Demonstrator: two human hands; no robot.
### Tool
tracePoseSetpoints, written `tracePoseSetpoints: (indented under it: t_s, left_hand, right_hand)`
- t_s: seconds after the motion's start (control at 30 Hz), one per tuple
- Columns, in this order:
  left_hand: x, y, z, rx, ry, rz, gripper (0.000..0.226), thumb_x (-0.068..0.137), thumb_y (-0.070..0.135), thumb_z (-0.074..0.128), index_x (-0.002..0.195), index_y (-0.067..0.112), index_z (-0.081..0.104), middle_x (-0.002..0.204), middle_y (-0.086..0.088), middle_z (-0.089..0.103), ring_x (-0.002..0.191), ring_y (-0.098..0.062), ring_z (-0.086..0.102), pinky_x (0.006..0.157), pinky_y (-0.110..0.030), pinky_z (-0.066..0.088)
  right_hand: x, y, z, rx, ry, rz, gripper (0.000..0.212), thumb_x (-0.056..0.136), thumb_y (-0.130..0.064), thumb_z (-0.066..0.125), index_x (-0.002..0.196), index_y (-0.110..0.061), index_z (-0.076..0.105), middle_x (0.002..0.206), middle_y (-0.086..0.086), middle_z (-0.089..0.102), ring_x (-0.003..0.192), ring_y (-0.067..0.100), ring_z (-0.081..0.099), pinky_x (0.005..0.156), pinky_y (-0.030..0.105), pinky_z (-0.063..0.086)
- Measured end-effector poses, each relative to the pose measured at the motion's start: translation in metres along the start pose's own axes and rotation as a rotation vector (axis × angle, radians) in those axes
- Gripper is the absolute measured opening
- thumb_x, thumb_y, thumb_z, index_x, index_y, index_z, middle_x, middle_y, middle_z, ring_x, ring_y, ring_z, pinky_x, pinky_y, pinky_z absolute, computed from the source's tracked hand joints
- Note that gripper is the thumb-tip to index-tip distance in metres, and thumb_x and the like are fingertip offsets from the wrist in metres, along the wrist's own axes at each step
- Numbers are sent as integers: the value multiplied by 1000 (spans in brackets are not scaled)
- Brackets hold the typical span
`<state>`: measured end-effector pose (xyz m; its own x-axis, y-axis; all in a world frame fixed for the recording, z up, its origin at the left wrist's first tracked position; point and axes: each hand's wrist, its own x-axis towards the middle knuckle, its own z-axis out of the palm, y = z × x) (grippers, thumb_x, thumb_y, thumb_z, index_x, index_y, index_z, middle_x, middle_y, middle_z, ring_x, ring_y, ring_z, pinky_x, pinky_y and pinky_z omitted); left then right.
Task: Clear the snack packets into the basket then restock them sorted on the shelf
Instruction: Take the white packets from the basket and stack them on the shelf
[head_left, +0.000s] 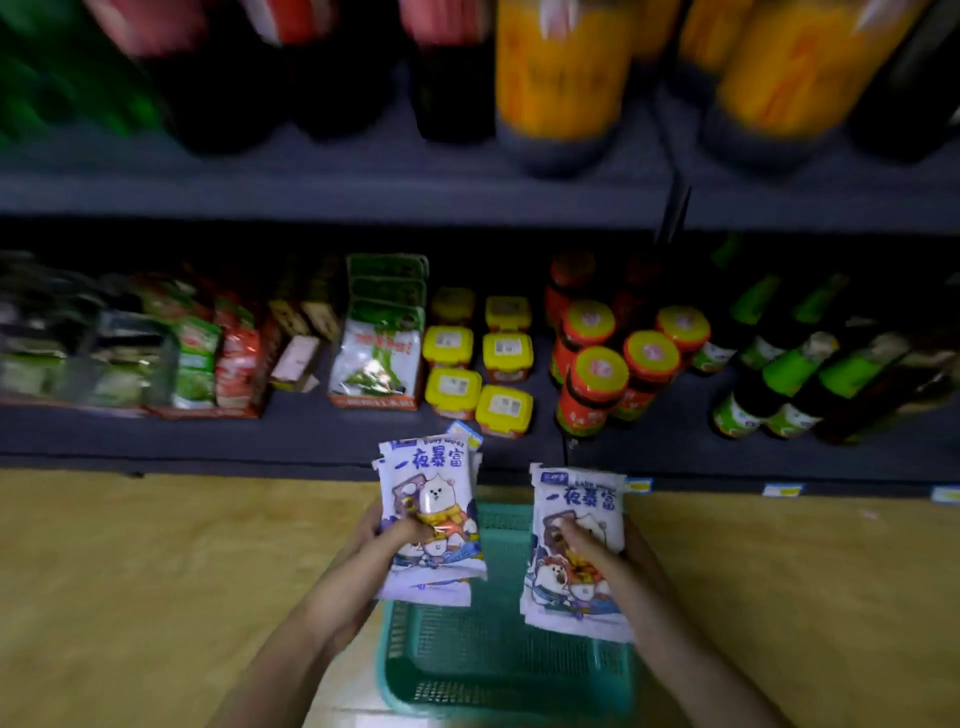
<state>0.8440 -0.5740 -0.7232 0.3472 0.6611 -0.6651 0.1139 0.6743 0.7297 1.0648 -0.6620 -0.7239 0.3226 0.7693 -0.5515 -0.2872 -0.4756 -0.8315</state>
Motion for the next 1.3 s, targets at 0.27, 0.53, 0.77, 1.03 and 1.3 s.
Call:
tracePoseSetpoints:
  t_s: [0.27,0.53,0.77,1.03,1.3]
  left_hand:
    - [-230,226,1,66,124,298,61,41,32,65,100,16,66,92,0,75,85,-16,69,70,-21,53]
    - [-412,357,-39,88,154,404,47,44,24,64,90,14,65,77,0,75,68,-13,70,59,-22,53]
    - [-490,419,-108,80,230,408,43,58,18,61,99,7,64,77,-9,75,69,-23,71,71,-34,56]
    - [-530,490,-161,147,254,588,23,86,-1,48,104,-5,62,46,-2,66,42,-6,63,43,-13,48]
    - [-536,564,-132,151,38,662,18,82,17,52,93,13,66,71,0,74,55,-15,67,54,-21,48]
  right_hand:
    - [-168,-259,61,-96,-71,-98,25,84,-23,65,98,-42,59,109,-7,65,100,20,61,97,46,45]
    - [-298,-410,97,-80,-78,-170,14,93,-21,52,102,-28,60,109,-2,63,101,25,60,95,50,44]
    - [-352,-470,152,-38,-101,-278,17,92,-21,49,91,-12,63,72,0,74,58,13,70,60,31,53]
    - [-384,-516,213,136,-57,-432,21,90,-24,53,103,-9,59,67,-1,73,57,13,69,59,30,52]
    - [-410,-556,221,89,14,-544,17,89,-24,51,96,-9,58,54,0,68,41,13,62,33,18,41]
